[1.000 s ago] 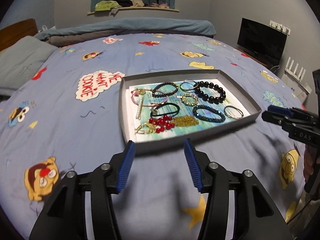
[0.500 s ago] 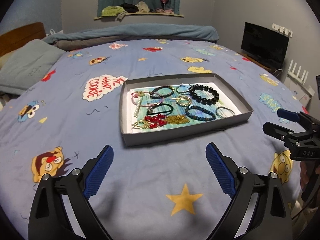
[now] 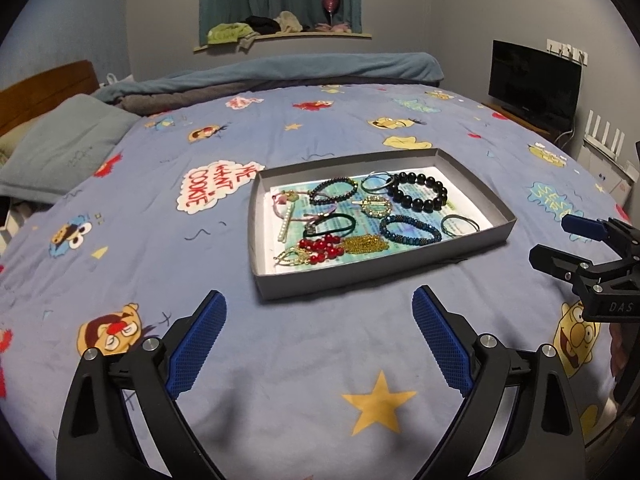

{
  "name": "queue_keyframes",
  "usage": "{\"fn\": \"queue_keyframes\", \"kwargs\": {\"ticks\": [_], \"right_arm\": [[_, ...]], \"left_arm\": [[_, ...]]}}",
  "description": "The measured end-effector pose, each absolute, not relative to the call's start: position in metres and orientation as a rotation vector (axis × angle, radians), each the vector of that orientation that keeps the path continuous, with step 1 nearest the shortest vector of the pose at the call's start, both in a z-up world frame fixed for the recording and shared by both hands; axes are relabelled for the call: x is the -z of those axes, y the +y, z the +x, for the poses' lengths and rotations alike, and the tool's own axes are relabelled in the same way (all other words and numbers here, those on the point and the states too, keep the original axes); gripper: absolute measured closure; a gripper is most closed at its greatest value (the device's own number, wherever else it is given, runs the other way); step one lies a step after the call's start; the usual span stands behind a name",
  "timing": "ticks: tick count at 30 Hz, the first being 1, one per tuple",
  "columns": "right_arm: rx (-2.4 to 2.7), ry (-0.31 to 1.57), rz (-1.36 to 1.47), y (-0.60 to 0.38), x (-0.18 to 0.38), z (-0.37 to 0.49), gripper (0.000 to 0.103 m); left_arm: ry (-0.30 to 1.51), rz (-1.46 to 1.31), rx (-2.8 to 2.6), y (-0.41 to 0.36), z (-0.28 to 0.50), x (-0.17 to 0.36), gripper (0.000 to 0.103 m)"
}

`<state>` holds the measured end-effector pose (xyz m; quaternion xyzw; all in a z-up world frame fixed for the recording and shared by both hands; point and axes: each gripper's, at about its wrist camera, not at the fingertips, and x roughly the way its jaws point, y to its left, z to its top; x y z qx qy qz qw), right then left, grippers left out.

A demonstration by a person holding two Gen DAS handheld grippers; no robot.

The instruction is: Organize jewelry

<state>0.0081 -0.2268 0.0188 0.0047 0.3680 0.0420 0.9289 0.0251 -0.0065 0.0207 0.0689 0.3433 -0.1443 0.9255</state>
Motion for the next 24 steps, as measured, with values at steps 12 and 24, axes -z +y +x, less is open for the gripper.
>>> {"fn": "queue_keyframes", "kwargs": {"ticks": [12,24], "right_arm": [[-0.085,0.758,0.013,-0.2279,-0.0169,0.0097,0.006],[-0.084,0.757,0.015,-0.2294,-0.0159,0.0098,0.006]], "left_arm": [[0.703,0.148,0.296,-0.0076,0.0241,-0.0199,0.009],[0.703,0.149,0.295,-0.0075,0.0241,-0.0198,0.009]]}}
